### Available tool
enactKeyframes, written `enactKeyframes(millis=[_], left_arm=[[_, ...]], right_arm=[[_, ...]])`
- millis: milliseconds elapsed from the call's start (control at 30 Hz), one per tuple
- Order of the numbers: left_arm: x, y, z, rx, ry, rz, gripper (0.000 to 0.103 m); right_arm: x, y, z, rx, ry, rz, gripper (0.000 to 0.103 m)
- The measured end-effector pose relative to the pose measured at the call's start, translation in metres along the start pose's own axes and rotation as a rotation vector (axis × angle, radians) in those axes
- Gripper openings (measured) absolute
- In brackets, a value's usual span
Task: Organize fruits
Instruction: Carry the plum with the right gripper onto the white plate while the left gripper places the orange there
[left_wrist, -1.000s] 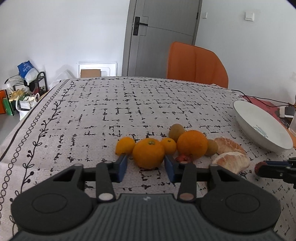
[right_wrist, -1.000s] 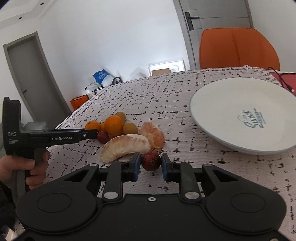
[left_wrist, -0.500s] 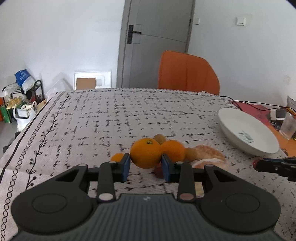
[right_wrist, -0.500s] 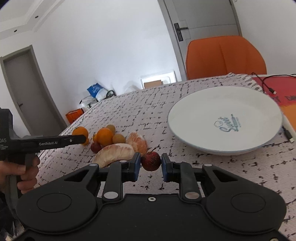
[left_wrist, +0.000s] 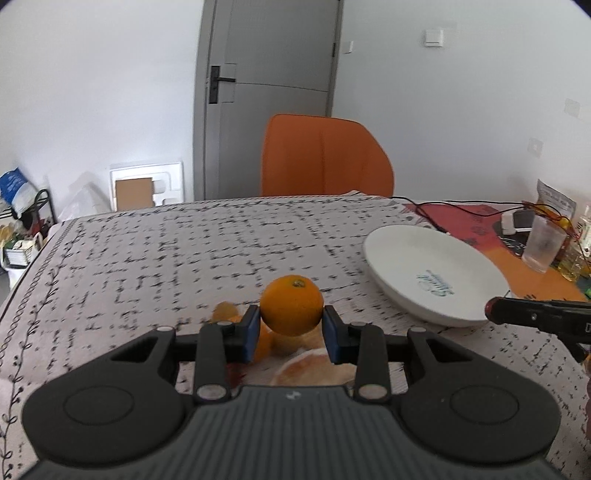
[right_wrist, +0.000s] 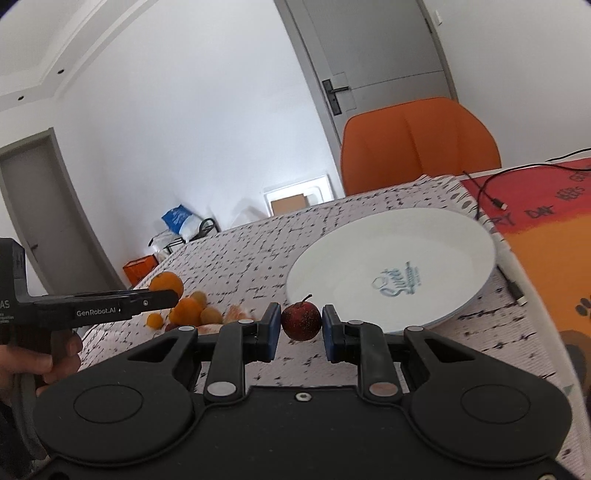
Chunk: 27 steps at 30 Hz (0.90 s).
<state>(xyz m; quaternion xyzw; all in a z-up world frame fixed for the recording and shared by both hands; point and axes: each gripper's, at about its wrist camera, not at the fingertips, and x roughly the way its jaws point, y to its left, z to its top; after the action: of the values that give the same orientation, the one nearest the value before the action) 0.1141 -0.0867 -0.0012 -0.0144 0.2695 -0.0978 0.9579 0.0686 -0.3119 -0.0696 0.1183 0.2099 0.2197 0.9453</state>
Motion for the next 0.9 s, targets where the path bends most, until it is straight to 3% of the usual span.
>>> enactKeyframes(millis=[800, 900], left_arm=[[0.04, -0.07, 0.027, 0.1, -0.007, -0.108, 0.034], [0.045, -0.076, 0.028, 0.104, -0.004, -0.132, 0.034]], right_arm=[[0.012, -0.04, 0.011, 0.042, -0.02, -0.041, 0.022], [0.009, -0.045, 0.011, 0.056, -0.032, -0.072, 0.03]])
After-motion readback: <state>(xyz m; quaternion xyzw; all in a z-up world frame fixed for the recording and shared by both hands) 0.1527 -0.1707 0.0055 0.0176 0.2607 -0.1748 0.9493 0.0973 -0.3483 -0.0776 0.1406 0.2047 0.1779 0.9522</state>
